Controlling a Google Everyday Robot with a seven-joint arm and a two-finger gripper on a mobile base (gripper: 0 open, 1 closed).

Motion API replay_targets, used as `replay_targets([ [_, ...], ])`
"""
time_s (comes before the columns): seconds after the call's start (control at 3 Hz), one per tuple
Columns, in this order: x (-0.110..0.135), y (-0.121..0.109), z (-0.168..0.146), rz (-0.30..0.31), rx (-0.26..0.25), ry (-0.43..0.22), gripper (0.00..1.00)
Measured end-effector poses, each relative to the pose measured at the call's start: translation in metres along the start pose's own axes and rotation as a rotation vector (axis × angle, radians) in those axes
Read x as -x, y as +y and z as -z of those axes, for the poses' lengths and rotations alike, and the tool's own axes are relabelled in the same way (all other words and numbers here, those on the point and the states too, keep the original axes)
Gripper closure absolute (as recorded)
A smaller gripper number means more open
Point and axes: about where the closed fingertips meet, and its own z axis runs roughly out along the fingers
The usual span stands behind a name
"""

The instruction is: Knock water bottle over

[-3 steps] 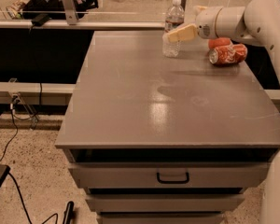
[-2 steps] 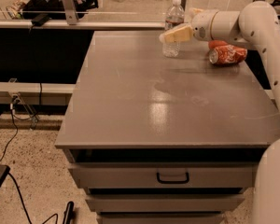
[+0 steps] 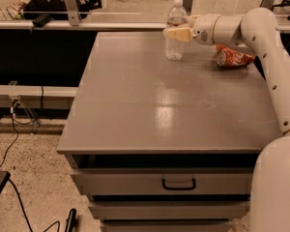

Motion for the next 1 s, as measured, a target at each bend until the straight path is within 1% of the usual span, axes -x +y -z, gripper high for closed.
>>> replay_targets([
  [0.33, -0.002, -0.001, -0.003, -0.012, 0.011, -0.016, 0.65],
  [0.67, 0.006, -0.005, 0.005, 0.004, 0.007, -0.017, 0.88],
  [1.0, 0.022, 0.008, 0.009, 0.071, 0.032, 0.092, 1.00],
])
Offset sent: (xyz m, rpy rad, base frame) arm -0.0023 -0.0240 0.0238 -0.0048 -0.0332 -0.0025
